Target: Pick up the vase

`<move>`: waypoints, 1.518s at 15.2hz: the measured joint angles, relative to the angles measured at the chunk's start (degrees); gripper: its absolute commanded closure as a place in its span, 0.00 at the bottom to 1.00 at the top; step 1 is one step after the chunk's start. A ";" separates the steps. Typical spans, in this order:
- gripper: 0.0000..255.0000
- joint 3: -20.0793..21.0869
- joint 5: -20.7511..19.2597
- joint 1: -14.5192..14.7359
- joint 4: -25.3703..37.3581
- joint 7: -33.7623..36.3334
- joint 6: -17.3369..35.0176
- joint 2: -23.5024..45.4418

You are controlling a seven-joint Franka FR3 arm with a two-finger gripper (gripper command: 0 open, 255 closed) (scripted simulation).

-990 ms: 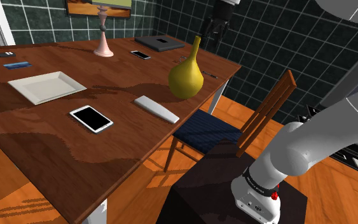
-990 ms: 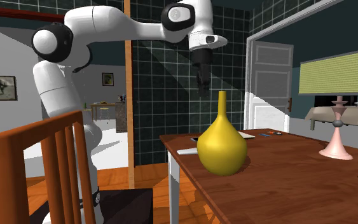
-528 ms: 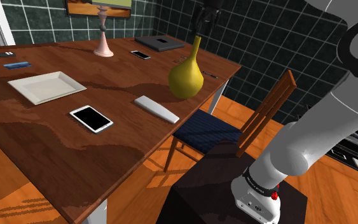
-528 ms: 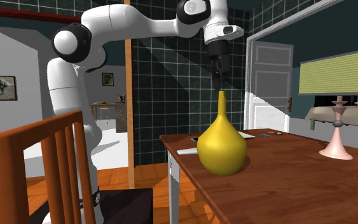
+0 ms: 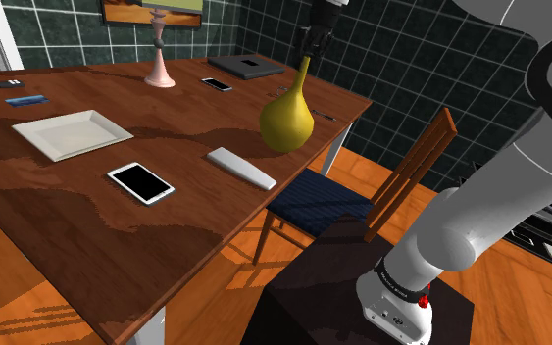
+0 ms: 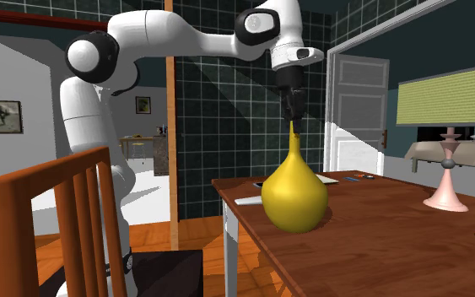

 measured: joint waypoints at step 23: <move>1.00 -0.13 0.32 -0.02 14.75 -0.29 -10.71 4.12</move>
